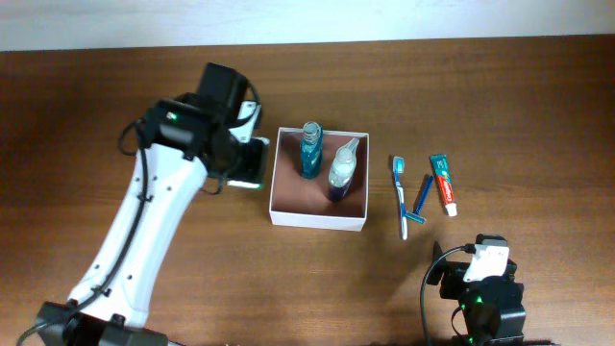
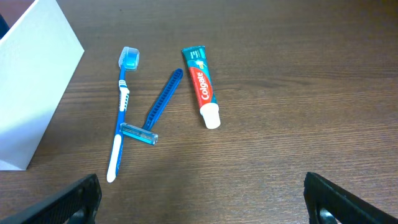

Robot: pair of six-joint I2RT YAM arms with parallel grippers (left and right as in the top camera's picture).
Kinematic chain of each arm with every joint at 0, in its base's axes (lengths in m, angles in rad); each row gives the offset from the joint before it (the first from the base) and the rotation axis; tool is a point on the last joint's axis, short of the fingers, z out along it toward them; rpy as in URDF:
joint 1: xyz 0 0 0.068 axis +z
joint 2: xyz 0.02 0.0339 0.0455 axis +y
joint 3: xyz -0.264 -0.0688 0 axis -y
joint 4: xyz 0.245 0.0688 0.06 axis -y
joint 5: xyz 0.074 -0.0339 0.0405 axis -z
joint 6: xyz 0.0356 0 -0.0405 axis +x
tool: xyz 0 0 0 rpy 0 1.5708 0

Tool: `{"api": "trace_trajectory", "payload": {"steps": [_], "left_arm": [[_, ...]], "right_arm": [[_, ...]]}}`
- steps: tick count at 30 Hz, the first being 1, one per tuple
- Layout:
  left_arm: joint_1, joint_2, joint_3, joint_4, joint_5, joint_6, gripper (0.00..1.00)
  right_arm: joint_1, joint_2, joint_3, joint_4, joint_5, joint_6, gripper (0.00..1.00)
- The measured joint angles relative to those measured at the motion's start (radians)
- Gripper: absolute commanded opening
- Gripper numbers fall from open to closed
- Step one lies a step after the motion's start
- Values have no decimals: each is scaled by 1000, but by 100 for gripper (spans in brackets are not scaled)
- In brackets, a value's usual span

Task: Pack container
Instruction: 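Lift the Dettol soap box and lower it into the box's front corner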

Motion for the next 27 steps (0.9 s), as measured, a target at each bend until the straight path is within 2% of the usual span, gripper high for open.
{"api": "trace_trajectory", "payload": {"steps": [7, 9, 16, 19, 27], "left_arm": [[-124, 87, -5, 130, 4, -137, 44], [-142, 137, -7, 138, 5, -156, 49], [-145, 261, -13, 138, -7, -187, 51], [-145, 277, -13, 138, -7, -193, 59], [-145, 286, -13, 138, -8, -197, 67]], "right_arm": [[0, 0, 0, 0, 0, 0, 99], [0, 0, 0, 0, 0, 0, 99], [0, 0, 0, 0, 0, 0, 99], [0, 0, 0, 0, 0, 0, 99], [0, 0, 0, 0, 0, 0, 99]]}}
